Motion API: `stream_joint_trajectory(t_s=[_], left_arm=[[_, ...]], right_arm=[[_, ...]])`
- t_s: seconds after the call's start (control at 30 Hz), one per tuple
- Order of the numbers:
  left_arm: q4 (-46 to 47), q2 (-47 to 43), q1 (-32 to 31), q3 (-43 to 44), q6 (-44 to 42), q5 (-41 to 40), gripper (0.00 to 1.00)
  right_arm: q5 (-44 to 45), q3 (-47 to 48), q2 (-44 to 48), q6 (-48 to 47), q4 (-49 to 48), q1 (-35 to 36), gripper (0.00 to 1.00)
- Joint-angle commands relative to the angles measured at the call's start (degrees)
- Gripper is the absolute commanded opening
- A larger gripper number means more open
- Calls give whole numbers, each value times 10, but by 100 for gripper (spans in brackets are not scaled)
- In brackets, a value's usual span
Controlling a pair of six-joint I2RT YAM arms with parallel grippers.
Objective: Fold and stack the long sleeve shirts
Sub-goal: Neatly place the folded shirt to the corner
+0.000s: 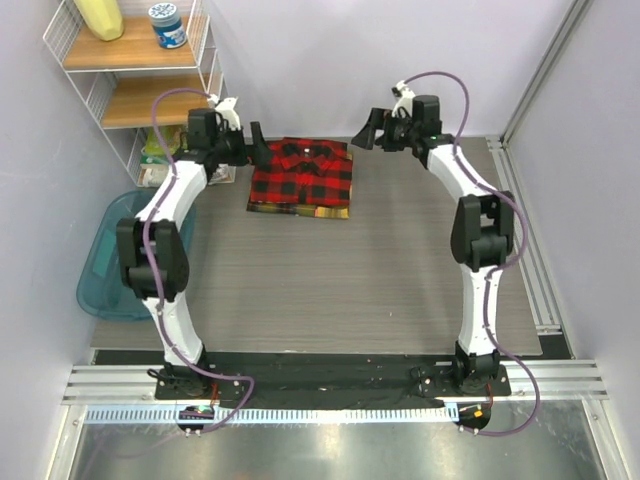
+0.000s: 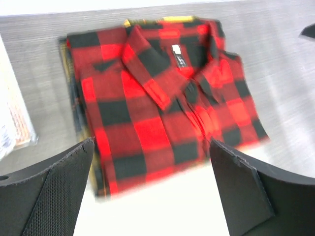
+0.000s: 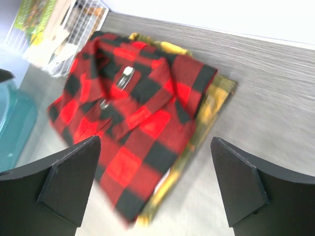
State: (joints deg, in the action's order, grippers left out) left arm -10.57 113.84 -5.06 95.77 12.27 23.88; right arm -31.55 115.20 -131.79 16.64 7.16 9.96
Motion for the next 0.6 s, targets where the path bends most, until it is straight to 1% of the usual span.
stream_joint_trajectory(t_s=[0.0, 0.03, 0.07, 0.1, 0.13, 0.17, 0.2, 0.23, 0.27, 0.3, 0.33, 0.37, 0.4, 0.43, 0.5, 0.57], left_arm=[[-173, -102, -7, 13, -68, -2, 100], [-256, -105, -8, 24, -98, 1, 100], [-290, -108, -11, 44, -114, 4, 100], [-324, -112, -14, 49, -120, 5, 100], [-350, -116, -19, 46, -151, -5, 100], [-373, -133, -22, 23, -158, -19, 100], [-375, -143, -27, 1, -165, -32, 100], [-379, -152, -34, -19, -170, -42, 100], [-379, -173, -36, -62, -169, -63, 100], [-374, -186, -38, -85, -168, -69, 100], [-368, -198, -42, -107, -168, -73, 100], [-354, -228, -42, -154, -168, -80, 100], [-349, -240, -43, -173, -167, -81, 100], [-339, -256, -44, -195, -166, -81, 100], [-320, -291, -43, -238, -171, -81, 100], [-312, -309, -44, -254, -172, -86, 100]], right_arm=[[-26, -60, 171, -76, 99, -7, 100], [-16, -96, 190, -85, 115, -11, 100], [-12, -116, 209, -100, 130, -14, 100], [-10, -139, 252, -107, 153, -19, 99], [-6, -186, 271, -115, 164, -26, 100], [6, -212, 295, -131, 174, -31, 100], [11, -239, 333, -143, 193, -34, 100], [18, -294, 355, -157, 201, -34, 100], [44, -320, 373, -182, 217, -34, 100], [54, -379, 411, -187, 221, -35, 100], [63, -406, 430, -195, 225, -34, 100], [76, -434, 448, -202, 227, -35, 100], [83, -460, 467, -206, 226, -35, 100], [87, -506, 498, -209, 226, -35, 100], [101, -555, 527, -211, 226, -35, 100], [107, -576, 558, -213, 227, -35, 100]])
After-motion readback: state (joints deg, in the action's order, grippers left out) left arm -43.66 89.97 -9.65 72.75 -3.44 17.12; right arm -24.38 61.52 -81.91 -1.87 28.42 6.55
